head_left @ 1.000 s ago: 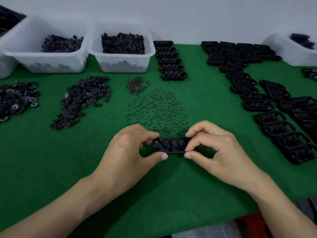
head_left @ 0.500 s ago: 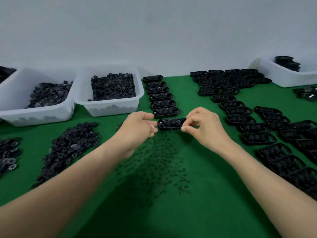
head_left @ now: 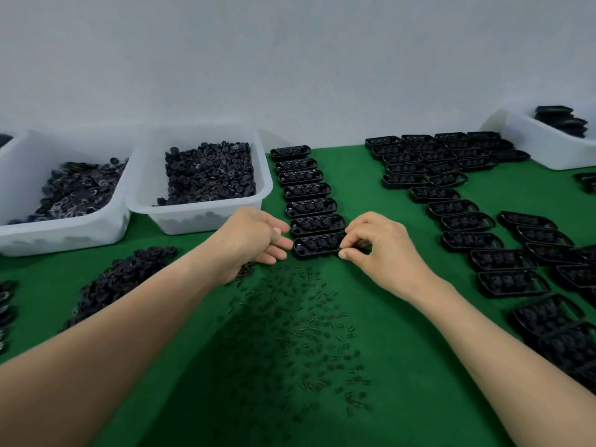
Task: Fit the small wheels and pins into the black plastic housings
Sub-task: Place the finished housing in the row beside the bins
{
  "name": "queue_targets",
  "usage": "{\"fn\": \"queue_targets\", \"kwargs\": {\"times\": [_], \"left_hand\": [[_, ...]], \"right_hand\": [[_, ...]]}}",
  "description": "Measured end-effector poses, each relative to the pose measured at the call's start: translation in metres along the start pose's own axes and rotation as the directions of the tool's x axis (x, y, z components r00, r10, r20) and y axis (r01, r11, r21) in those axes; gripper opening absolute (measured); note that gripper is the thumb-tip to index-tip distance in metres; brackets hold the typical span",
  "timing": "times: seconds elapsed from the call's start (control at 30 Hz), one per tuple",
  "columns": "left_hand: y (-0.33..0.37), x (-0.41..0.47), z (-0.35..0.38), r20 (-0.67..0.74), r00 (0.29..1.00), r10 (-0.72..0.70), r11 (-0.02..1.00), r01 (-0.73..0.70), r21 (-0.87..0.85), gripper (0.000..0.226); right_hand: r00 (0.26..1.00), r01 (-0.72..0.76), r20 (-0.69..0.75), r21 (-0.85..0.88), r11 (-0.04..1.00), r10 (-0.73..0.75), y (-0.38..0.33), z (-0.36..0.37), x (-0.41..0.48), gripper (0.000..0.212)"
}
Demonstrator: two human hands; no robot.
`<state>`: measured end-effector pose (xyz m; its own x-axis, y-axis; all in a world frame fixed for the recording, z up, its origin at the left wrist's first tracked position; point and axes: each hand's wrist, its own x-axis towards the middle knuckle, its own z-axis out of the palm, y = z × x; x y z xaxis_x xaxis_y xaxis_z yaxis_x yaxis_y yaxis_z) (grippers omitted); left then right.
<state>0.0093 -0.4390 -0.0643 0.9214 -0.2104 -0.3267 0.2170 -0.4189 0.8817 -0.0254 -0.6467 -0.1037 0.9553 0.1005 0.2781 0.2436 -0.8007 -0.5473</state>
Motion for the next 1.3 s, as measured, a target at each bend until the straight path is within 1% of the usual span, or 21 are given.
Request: {"fn": "queue_targets", "kwargs": {"times": [0.2,0.3,0.37,0.43,0.5,0.53,0.6,0.67,0.77,0.87,1.0,1.07,1.13,1.2,1.27,1.3], "left_hand": [[-0.003,-0.005,0.008,-0.025,0.998,0.051,0.997,-0.050,0.052,0.022],[-0.003,-0.018,0.006,-0.092,0.990,0.105,0.994,-0.101,0.045,0.017],[-0.007,-0.034,-0.002,-0.176,0.961,0.214,0.975,-0.200,0.094,0.012],[-0.020,-0.058,-0.015,-0.250,0.904,0.348,0.930,-0.300,0.210,0.010],[-0.040,-0.087,-0.033,-0.280,0.863,0.420,0.890,-0.333,0.310,0.016],[-0.052,-0.102,-0.042,-0.291,0.857,0.425,0.883,-0.322,0.342,0.019],[-0.077,-0.133,-0.064,-0.348,0.853,0.389,0.899,-0.271,0.343,0.024],[-0.101,-0.164,-0.085,-0.444,0.832,0.334,0.933,-0.225,0.282,0.028],[-0.133,-0.211,-0.112,-0.563,0.781,0.270,0.961,-0.183,0.207,0.027],[-0.162,-0.249,-0.135,-0.671,0.709,0.217,0.976,-0.139,0.169,0.023],[-0.197,-0.277,-0.175,-0.771,0.616,0.161,0.986,-0.072,0.149,0.018],[-0.211,-0.284,-0.196,-0.805,0.578,0.133,0.990,-0.047,0.130,0.016],[-0.222,-0.289,-0.217,-0.828,0.551,0.106,0.993,-0.023,0.112,0.014],[-0.230,-0.292,-0.233,-0.837,0.540,0.085,0.996,-0.013,0.093,0.012],[-0.236,-0.293,-0.245,-0.839,0.539,0.080,0.996,-0.018,0.084,0.012],[-0.238,-0.292,-0.250,-0.838,0.540,0.081,0.996,-0.021,0.083,0.012]], "right_hand": [[1.000,0.002,-0.014,-0.008,1.000,-0.002,-0.005,-0.005,-0.004,0.007],[0.999,0.014,-0.044,-0.066,0.998,-0.017,-0.016,-0.012,-0.010,0.006],[0.995,0.072,-0.061,-0.096,0.993,-0.078,-0.033,-0.015,-0.018,0.006],[0.984,0.172,-0.031,-0.077,0.982,-0.175,-0.059,-0.011,-0.029,0.008],[0.962,0.268,0.060,-0.024,0.963,-0.266,-0.091,-0.001,-0.040,0.006],[0.945,0.308,0.119,0.006,0.952,-0.306,-0.107,0.007,-0.044,0.004],[0.891,0.385,0.232,0.065,0.921,-0.389,-0.140,0.027,-0.051,0.003],[0.828,0.443,0.319,0.132,0.887,-0.461,-0.173,0.049,-0.056,0.007],[0.745,0.500,0.390,0.212,0.840,-0.542,-0.224,0.083,-0.059,0.009],[0.693,0.523,0.428,0.256,0.813,-0.581,-0.273,0.119,-0.060,0.008],[0.675,0.545,0.423,0.268,0.795,-0.605,-0.339,0.171,-0.050,0.012],[0.671,0.565,0.417,0.249,0.787,-0.613,-0.373,0.200,-0.040,0.018],[0.670,0.569,0.442,0.210,0.795,-0.597,-0.403,0.229,-0.029,0.026],[0.687,0.573,0.449,0.149,0.806,-0.571,-0.427,0.254,-0.018,0.038],[0.699,0.600,0.448,0.056,0.798,-0.558,-0.443,0.272,-0.005,0.059],[0.689,0.621,0.466,0.017,0.783,-0.556,-0.450,0.278,0.002,0.069]]}}
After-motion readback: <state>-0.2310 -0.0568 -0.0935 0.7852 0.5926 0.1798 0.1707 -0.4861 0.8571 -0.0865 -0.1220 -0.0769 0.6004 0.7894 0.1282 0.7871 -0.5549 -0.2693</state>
